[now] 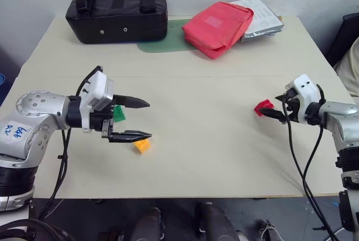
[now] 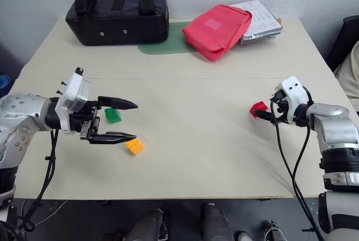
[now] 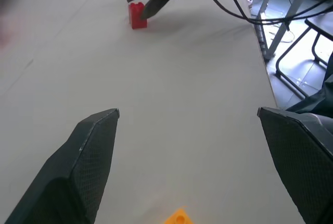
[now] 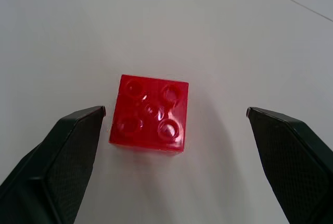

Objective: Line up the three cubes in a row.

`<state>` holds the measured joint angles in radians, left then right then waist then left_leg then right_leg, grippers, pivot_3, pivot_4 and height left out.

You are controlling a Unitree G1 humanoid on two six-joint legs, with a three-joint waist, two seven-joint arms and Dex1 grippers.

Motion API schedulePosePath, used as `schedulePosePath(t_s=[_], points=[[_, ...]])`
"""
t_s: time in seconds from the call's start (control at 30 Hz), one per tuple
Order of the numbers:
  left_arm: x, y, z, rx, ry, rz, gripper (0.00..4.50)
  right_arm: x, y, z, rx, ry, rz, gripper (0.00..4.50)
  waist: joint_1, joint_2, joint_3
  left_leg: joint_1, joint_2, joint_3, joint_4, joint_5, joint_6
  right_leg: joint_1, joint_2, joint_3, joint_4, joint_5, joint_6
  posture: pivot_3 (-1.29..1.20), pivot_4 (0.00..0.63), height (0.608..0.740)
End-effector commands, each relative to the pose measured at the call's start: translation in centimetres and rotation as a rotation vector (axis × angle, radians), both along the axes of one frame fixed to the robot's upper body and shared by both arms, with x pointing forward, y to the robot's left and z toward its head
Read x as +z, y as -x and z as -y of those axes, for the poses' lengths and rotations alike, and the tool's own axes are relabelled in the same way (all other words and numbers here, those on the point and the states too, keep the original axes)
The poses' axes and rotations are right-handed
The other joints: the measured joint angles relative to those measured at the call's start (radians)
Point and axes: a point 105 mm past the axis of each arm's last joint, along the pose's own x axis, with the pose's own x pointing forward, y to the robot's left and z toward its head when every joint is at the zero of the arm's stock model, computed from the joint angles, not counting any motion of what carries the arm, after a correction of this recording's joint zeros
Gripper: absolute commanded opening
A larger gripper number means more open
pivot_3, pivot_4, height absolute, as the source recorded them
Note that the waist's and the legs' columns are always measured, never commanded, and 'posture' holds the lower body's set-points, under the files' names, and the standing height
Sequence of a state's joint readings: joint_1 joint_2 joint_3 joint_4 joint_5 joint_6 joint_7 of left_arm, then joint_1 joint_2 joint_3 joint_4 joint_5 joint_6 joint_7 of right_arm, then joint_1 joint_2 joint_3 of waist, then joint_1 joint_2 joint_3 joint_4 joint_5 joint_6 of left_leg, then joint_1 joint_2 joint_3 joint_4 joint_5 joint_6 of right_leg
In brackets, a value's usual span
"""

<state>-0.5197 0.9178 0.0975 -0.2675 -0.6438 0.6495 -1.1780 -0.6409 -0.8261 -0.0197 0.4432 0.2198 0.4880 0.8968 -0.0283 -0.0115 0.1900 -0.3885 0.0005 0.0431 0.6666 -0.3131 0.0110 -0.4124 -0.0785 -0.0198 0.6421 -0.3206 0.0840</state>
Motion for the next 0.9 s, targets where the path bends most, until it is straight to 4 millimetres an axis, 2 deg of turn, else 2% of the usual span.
schedulePosePath(t_s=[0.03,0.17,0.47,0.6,0.7,0.8,0.9], points=[[1.0,0.3,0.4,-0.020,0.011,0.030,4.48,0.1,-0.2,0.2,-0.007,0.005,0.025,4.50,0.000,0.000,0.000,0.001,-0.001,0.000,0.000,0.001,0.000,0.001,0.000,0.000,-0.001,0.000,0.000,0.00,0.150,0.740],[1.2,0.3,0.7,-0.033,0.005,0.045,4.48,0.2,-0.5,0.0,-0.010,-0.028,0.034,4.50,0.001,0.000,0.000,0.003,-0.001,0.000,0.000,0.002,-0.001,0.001,-0.001,0.001,0.002,0.000,0.000,0.00,0.150,0.740],[1.2,0.1,0.8,-0.045,-0.006,0.056,4.50,-0.4,-0.9,-1.0,-0.010,-0.073,0.039,1.56,0.001,0.000,0.000,0.002,-0.001,0.000,0.000,0.002,-0.001,0.000,-0.001,0.001,0.003,0.000,0.000,0.00,0.150,0.740],[1.0,0.4,1.2,-0.071,-0.007,0.051,4.50,-0.4,-0.4,-1.0,0.020,-0.069,0.049,1.51,0.001,0.000,0.000,0.002,-0.001,0.000,0.000,0.002,-0.001,0.000,-0.001,0.001,0.003,0.000,0.000,0.00,0.150,0.740],[0.6,0.8,1.3,-0.095,-0.020,0.034,4.50,1.1,0.3,-1.9,0.123,-0.080,0.098,1.51,0.001,0.000,0.000,0.001,-0.001,0.000,0.000,0.002,-0.001,0.000,-0.001,0.001,0.003,0.000,0.000,0.00,0.150,0.740],[-0.4,1.7,1.3,-0.151,-0.068,0.004,4.50,2.7,3.8,-4.8,0.447,-0.036,0.112,1.51,0.002,0.000,0.000,0.001,-0.001,0.000,-0.001,0.002,-0.001,0.000,0.000,0.001,0.003,0.000,0.000,0.00,0.150,0.740],[-1.3,1.9,1.3,-0.171,-0.112,0.022,4.50,2.6,6.4,-6.7,0.617,0.045,0.079,1.51,0.003,0.000,0.000,0.001,-0.001,0.000,0.000,0.002,-0.001,0.000,0.000,0.001,0.003,0.000,0.000,0.00,0.150,0.740]])
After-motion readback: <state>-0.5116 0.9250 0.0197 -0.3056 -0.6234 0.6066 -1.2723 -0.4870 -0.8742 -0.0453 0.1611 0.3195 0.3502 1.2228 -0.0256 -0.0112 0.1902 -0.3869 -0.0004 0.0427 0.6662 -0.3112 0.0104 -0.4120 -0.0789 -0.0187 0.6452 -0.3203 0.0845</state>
